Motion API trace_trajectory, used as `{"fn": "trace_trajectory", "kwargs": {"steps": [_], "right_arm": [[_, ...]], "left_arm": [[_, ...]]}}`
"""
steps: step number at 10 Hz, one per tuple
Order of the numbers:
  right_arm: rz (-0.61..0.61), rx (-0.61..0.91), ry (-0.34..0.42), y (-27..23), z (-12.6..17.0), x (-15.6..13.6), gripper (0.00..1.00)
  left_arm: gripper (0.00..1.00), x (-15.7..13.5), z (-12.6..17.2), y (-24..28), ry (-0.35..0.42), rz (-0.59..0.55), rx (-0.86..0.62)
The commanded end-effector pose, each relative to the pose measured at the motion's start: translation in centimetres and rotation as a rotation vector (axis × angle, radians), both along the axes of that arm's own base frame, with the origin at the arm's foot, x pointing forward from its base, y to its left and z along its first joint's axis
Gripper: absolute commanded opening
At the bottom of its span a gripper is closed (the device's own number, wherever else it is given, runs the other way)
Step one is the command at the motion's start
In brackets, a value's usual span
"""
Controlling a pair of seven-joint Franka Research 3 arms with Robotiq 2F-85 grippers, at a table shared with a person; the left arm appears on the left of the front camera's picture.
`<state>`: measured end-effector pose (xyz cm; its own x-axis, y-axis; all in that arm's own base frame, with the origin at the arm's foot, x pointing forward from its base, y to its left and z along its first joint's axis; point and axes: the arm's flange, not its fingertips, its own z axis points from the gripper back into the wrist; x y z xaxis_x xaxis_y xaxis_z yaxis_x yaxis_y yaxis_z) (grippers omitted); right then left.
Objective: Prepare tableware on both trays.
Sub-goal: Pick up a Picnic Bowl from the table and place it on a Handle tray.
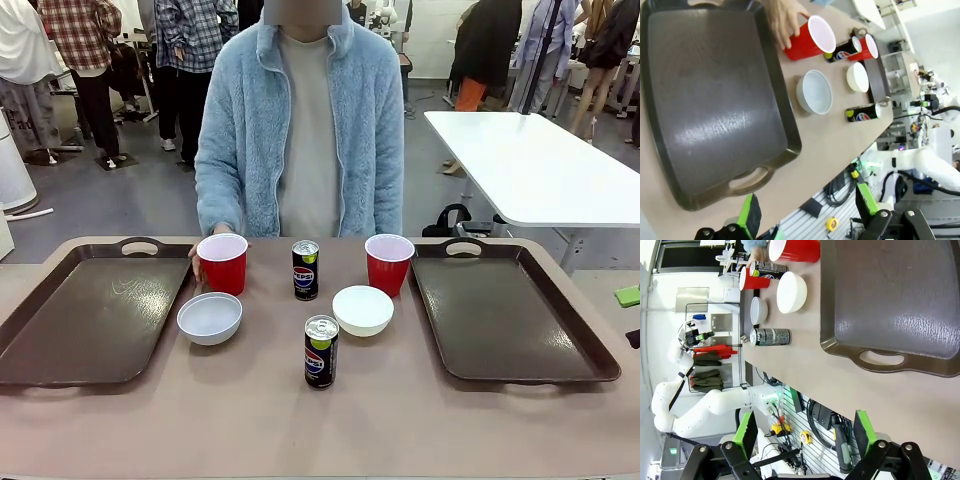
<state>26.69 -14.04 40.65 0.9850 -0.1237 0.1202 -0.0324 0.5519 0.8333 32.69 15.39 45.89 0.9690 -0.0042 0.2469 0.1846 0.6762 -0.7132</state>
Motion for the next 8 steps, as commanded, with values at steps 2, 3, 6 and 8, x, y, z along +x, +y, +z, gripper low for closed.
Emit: {"fn": "trace_trajectory", "kwargs": {"steps": [2, 3, 6, 8], "right_arm": [[0.001, 0.014, -0.001, -0.1, -0.2, 0.0, 1.00], [0.001, 0.014, -0.001, -0.1, -0.2, 0.0, 1.00], [0.001, 0.014, -0.001, -0.1, -0.2, 0.0, 1.00], [0.054, -0.158, -0.016, 5.5, 2.2, -0.3, 1.00]], "left_arm": [[1.00, 0.1, 0.0, 0.1, -0.009, 0.008, -0.008], [1.00, 0.1, 0.0, 0.1, -0.009, 0.008, -0.008], [1.00, 0.1, 0.0, 0.1, -0.009, 0.008, -0.008], [1.00, 0.1, 0.0, 0.1, -0.009, 0.008, -0.008]]}}
